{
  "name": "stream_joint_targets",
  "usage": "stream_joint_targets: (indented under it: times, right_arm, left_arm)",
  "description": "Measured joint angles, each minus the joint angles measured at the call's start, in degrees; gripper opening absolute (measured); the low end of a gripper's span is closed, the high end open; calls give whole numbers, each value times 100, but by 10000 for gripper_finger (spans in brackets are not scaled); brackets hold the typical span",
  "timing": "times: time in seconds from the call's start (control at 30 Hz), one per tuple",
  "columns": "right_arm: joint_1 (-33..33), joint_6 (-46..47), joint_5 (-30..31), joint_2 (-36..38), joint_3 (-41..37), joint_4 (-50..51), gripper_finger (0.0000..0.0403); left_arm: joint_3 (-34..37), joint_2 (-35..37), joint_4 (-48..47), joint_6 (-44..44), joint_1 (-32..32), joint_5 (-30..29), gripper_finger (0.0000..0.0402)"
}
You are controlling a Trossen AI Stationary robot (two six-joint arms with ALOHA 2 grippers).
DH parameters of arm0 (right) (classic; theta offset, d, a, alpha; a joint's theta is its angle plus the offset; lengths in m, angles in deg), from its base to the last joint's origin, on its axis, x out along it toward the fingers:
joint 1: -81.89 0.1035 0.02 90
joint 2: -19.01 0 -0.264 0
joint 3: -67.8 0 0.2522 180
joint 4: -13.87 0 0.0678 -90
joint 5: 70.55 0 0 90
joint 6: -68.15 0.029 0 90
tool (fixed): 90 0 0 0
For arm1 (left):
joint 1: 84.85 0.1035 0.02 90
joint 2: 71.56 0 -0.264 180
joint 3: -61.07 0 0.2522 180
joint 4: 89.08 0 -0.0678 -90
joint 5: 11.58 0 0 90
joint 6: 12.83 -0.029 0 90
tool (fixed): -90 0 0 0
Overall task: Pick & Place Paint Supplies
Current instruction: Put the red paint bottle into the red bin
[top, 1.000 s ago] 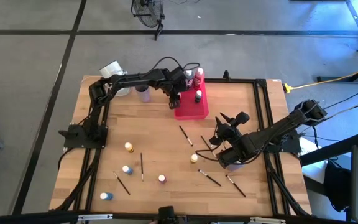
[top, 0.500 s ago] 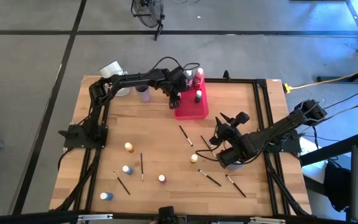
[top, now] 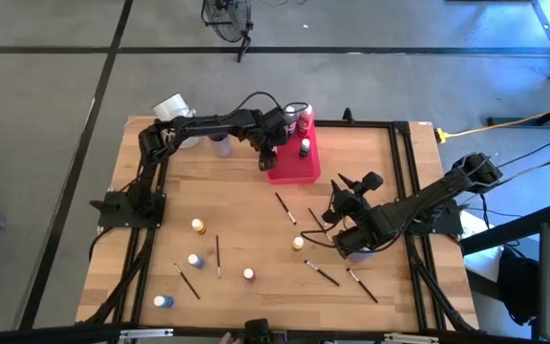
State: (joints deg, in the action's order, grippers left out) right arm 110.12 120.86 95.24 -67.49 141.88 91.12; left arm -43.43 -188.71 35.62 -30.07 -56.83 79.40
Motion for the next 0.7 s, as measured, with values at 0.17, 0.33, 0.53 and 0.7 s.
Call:
stream_joint_targets:
  times: [0.17, 0.33, 0.53, 0.7]
  right_arm:
    - [3, 0, -4, 0, 0, -1, 127]
    - [40, 0, -11, 0, 0, -1, 127]
    - [48, 0, -11, 0, 0, -1, 127]
    - [48, 0, -11, 0, 0, 0, 127]
  left_arm:
    - [-2, 1, 65, -1, -25, -51, 192]
    - [-4, 4, 78, -1, -23, -204, 204]
    - [-9, 12, 94, -1, -23, -204, 210]
    - [-17, 20, 106, -1, -23, -204, 210]
